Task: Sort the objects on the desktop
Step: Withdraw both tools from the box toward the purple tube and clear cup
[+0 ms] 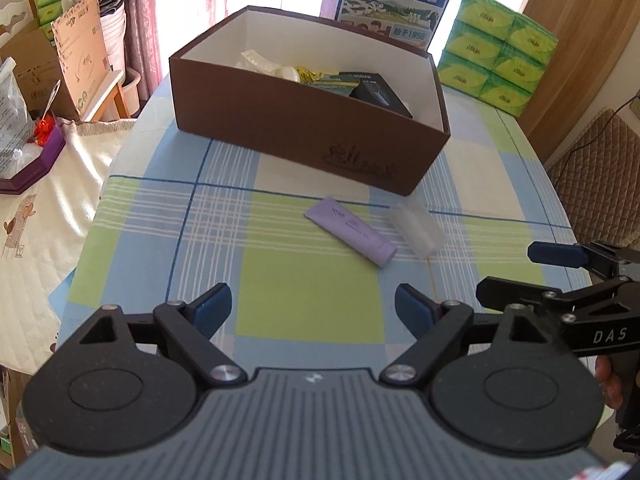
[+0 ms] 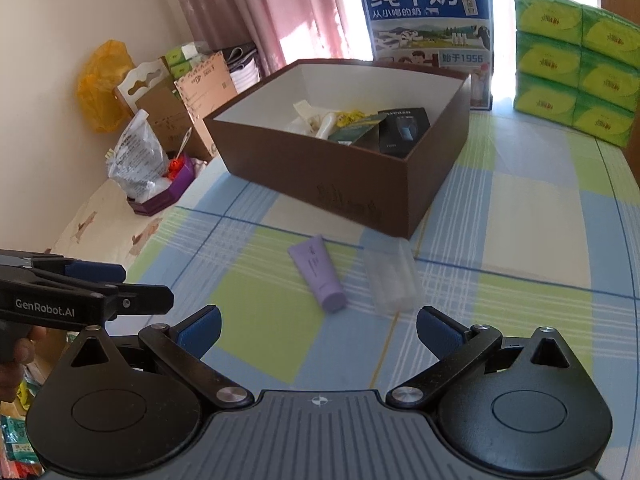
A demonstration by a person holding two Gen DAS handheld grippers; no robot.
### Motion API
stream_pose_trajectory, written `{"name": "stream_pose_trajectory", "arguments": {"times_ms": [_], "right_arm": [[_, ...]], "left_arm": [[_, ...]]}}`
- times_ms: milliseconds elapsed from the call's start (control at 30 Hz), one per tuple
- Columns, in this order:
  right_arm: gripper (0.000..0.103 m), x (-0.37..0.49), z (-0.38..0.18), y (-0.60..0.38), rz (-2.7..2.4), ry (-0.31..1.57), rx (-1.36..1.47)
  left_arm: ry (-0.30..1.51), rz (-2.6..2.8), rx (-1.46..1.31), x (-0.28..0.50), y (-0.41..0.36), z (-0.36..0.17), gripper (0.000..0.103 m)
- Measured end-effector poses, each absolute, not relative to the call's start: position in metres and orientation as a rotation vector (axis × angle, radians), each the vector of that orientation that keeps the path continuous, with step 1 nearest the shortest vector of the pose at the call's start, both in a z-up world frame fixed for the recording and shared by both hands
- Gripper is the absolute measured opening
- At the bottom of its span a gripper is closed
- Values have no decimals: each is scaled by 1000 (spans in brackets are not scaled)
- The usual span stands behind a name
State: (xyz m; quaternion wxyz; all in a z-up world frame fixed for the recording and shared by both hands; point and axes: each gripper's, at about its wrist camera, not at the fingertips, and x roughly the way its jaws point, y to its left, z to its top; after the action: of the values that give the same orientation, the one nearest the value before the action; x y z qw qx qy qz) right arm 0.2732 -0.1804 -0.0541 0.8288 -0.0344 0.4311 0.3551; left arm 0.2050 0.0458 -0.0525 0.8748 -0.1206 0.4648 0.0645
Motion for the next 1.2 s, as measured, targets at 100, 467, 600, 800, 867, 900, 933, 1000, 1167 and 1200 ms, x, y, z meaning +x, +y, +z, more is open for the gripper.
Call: {"name": "stream_pose_trajectory", "arguments": {"times_ms": [100,467,600,800,867,900,933,1000,1167,1200], "right_arm": [[101,270,-59,-185,740,932,-74],[101,263,-87,-194,695,996,-142],[101,267,-93,-196,679,1004,-160],[101,279,-103,-199,650,1015,-170],[101,286,-107,-200,631,1015,-177],[101,290,-109,-201,623,1013,-180],[101,293,-111,-201,619,1011,-181],[101,301,-112,-202,613,1007,-185],[100,321,-119,-201,609,991,-187],[95,325,-120,-201,613,988,-183]], "left_arm": [[978,135,-254,204,43,-56,86],[1038,135,-244,208,33,-77,86],[1054,134,-241,211,30,-83,86],[1072,130,-242,223,25,-94,86],[1078,133,-238,228,24,-98,86],[1081,133,-235,231,24,-100,86],[1082,135,-232,234,23,-102,86],[1089,134,-226,242,22,-107,86],[1093,127,-216,266,20,-116,86],[1093,127,-211,271,19,-117,86]]}}
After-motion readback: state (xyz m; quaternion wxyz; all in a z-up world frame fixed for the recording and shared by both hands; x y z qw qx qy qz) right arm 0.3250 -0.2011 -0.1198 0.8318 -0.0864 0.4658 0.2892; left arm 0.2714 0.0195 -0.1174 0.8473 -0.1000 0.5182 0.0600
